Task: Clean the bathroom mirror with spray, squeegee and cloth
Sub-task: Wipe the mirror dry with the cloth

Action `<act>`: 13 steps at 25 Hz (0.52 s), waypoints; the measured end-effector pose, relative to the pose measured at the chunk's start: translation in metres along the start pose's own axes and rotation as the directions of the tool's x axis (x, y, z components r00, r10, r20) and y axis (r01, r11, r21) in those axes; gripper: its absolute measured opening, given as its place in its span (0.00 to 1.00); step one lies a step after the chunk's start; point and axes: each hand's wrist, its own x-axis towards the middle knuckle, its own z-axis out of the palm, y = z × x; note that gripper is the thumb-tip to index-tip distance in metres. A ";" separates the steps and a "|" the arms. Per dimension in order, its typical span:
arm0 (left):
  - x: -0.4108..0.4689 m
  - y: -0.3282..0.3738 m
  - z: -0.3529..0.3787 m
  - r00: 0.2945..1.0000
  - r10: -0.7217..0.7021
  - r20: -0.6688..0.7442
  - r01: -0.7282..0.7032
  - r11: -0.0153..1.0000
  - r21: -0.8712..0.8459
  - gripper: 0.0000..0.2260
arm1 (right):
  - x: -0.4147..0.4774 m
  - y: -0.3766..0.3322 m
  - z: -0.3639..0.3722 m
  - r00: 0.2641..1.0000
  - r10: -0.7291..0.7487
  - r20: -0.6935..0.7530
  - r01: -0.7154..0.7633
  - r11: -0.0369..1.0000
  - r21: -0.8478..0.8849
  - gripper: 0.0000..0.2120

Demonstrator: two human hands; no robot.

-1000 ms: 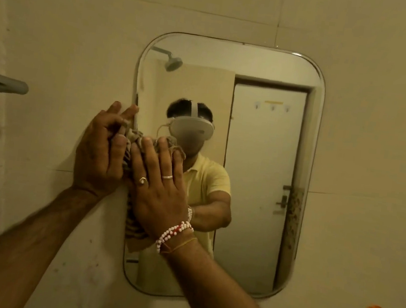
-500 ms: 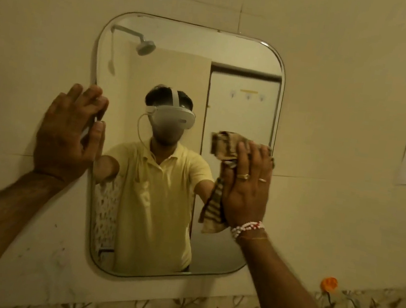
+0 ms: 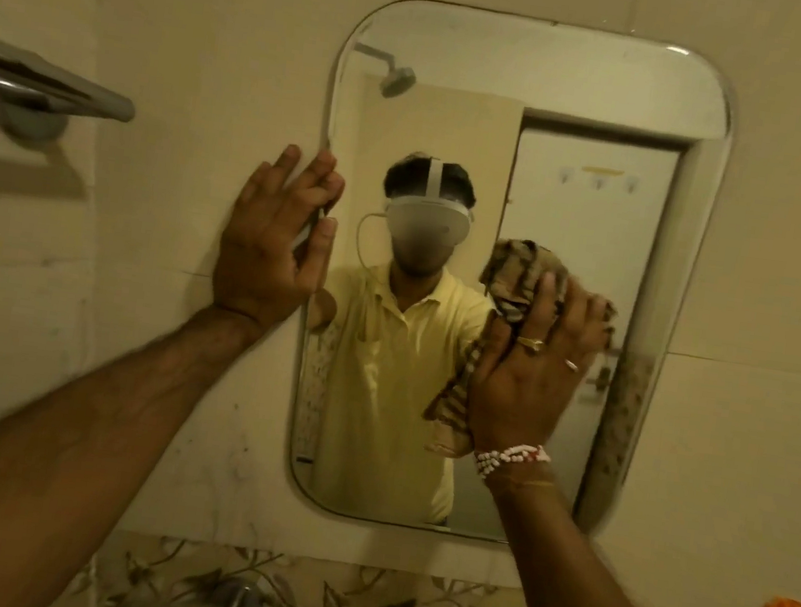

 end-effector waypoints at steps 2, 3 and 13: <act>-0.001 -0.002 -0.001 1.000 -0.005 0.009 0.005 1.000 -0.006 0.17 | -0.013 -0.042 0.015 0.994 -0.088 0.062 0.085 0.995 0.050 0.26; -0.001 -0.003 -0.001 1.000 -0.008 0.017 0.008 1.000 -0.005 0.17 | -0.022 -0.063 0.023 0.985 -0.148 0.092 0.141 0.987 0.077 0.26; -0.001 -0.005 -0.006 0.999 0.028 0.042 -0.029 0.999 0.022 0.18 | -0.092 -0.079 0.035 0.826 -0.521 0.217 0.515 0.853 0.087 0.28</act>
